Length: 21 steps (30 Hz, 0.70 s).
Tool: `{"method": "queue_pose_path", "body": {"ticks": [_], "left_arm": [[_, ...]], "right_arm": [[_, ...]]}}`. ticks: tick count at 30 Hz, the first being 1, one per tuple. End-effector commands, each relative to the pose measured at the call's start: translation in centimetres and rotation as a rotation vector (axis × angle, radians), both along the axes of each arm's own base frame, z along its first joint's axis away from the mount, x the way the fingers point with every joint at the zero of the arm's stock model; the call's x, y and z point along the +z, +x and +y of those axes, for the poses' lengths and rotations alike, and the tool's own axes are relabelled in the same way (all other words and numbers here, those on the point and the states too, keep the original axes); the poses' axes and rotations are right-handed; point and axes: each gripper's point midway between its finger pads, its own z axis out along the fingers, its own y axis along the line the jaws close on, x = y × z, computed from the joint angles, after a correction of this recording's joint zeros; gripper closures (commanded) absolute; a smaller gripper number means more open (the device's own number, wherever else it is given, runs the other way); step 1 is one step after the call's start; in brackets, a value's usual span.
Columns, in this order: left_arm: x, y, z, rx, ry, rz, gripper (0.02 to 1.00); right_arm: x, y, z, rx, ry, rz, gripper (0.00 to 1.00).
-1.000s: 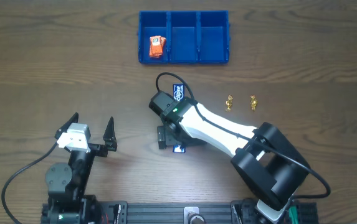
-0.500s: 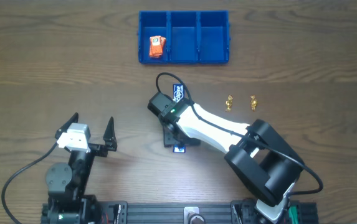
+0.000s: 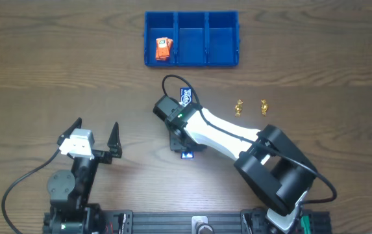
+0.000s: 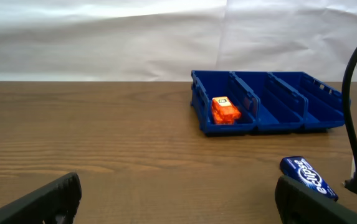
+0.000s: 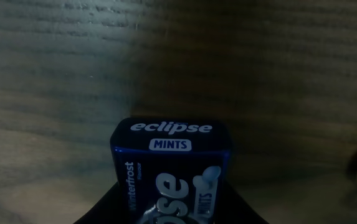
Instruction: Sort Candies Into Trays
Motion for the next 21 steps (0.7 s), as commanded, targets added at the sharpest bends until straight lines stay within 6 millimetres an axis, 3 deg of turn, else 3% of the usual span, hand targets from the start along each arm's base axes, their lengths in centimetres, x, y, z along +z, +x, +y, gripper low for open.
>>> {"method": "queue_pose_path", "body": {"ticks": [1,6,8,12,15,17,21], "left_arm": [[-1.6,-0.1,-0.4,-0.022,0.013,0.042,0.02],[-1.6,-0.1,-0.4,-0.022,0.014,0.042,0.023],[-1.6,-0.1,-0.4,-0.022,0.013,0.042,0.02],[-1.6,-0.1,-0.4,-0.022,0.013,0.042,0.023],[-1.6,-0.1,-0.4,-0.022,0.013,0.042,0.02],[-1.6,-0.1,-0.4,-0.022,0.013,0.042,0.023],[-1.6,-0.1,-0.4,-0.022,0.013,0.042,0.02]], "right_arm": [[2.6,1.3,-0.4,0.004,-0.015,-0.101,0.963],[13.7,5.1,-2.9,-0.019,-0.05,-0.361,0.965],[18.0,7.7,-3.7,-0.021,-0.059,-0.448,0.965],[24.3,13.9,-4.0,-0.005,-0.041,-0.596,0.965],[26.5,17.7,-3.9,-0.014,-0.035,-0.653,0.965],[27.6,21.6,-3.6,-0.024,-0.03,-0.706,0.965],[26.0,27.2,-2.2,-0.013,0.026,-0.737,0.967]]}}
